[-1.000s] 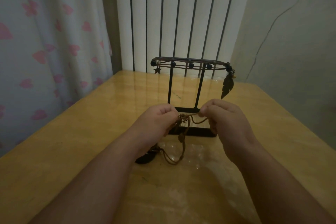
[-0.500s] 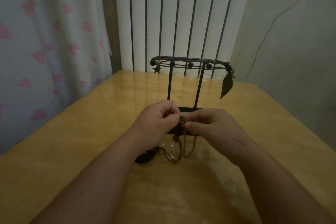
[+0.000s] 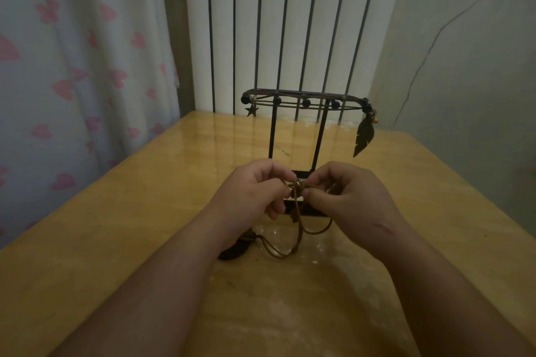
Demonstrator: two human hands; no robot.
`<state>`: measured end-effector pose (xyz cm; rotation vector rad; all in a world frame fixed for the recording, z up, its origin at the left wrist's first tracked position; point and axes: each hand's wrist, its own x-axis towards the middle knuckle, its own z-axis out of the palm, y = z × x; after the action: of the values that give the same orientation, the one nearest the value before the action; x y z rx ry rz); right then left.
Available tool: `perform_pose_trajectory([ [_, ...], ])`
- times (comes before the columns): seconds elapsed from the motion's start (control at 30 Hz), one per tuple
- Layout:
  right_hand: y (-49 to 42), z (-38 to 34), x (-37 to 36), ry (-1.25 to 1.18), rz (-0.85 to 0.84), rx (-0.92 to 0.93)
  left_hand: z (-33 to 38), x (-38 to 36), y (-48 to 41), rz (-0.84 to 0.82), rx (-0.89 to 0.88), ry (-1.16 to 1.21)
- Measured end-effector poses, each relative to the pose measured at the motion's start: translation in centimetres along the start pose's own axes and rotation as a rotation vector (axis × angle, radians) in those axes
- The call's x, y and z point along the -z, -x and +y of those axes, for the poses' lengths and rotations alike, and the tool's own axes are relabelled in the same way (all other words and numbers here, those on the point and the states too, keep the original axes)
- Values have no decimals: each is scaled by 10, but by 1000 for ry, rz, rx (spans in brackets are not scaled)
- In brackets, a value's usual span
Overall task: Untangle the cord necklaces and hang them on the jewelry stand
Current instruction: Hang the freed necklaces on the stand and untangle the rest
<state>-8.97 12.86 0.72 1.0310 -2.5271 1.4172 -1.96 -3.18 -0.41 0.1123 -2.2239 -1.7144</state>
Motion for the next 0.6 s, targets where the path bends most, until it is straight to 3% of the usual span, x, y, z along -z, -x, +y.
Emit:
perform_pose_trajectory([
  [0.6, 1, 1, -2, -13, 5, 57, -2, -3, -1, 35, -24, 11],
])
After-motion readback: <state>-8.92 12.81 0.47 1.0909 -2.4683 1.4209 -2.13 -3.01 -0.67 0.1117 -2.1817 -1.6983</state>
